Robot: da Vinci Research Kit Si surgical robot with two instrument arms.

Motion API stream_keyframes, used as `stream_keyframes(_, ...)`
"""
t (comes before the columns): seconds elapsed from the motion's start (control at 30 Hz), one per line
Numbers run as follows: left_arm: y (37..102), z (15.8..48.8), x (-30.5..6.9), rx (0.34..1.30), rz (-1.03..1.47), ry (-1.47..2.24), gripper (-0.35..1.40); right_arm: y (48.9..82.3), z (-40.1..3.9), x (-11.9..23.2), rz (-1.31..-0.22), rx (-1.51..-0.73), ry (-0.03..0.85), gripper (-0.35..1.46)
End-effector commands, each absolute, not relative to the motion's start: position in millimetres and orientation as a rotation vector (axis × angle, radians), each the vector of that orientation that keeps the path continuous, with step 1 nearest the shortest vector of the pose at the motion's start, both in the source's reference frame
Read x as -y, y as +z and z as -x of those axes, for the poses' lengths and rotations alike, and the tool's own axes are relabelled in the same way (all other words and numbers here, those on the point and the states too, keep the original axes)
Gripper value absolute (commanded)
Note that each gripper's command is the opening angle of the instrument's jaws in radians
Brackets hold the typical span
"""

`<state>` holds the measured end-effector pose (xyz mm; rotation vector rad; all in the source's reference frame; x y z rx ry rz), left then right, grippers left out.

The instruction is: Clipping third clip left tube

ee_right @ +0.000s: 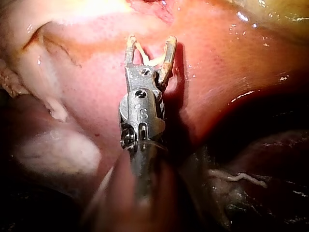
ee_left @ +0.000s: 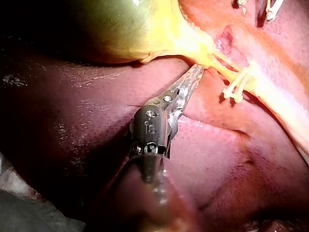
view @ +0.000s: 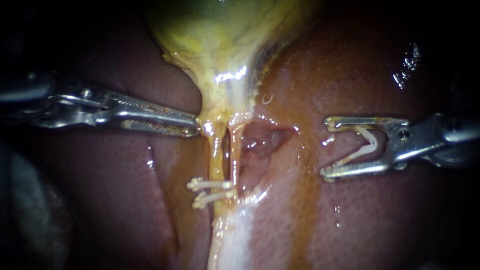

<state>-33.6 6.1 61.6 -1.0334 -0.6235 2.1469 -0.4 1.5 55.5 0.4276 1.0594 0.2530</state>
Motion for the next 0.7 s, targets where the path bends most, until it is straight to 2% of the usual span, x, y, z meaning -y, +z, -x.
stream_keyframes(0.03, 61.2, 33.4, -6.3, 0.628, 1.034, 2.147, -0.35, 55.5, 0.4, -1.5, -0.427, -1.059, 0.253, 0.50)
stream_keyframes(0.17, 59.4, 32.2, -7.6, 0.637, 1.033, 2.144, -0.35, 55.5, 0.4, -1.5, -0.427, -1.059, 0.253, 0.50)
stream_keyframes(0.43, 54.9, 29.1, -10.6, 0.578, 1.052, 2.116, -0.35, 55.4, 0.4, -1.5, -0.430, -1.057, 0.250, 0.50)
stream_keyframes(0.7, 54.8, 28.8, -10.5, 0.574, 1.056, 2.118, -0.35, 53.9, -1.5, -1.5, -0.469, -1.104, 0.252, 0.50)
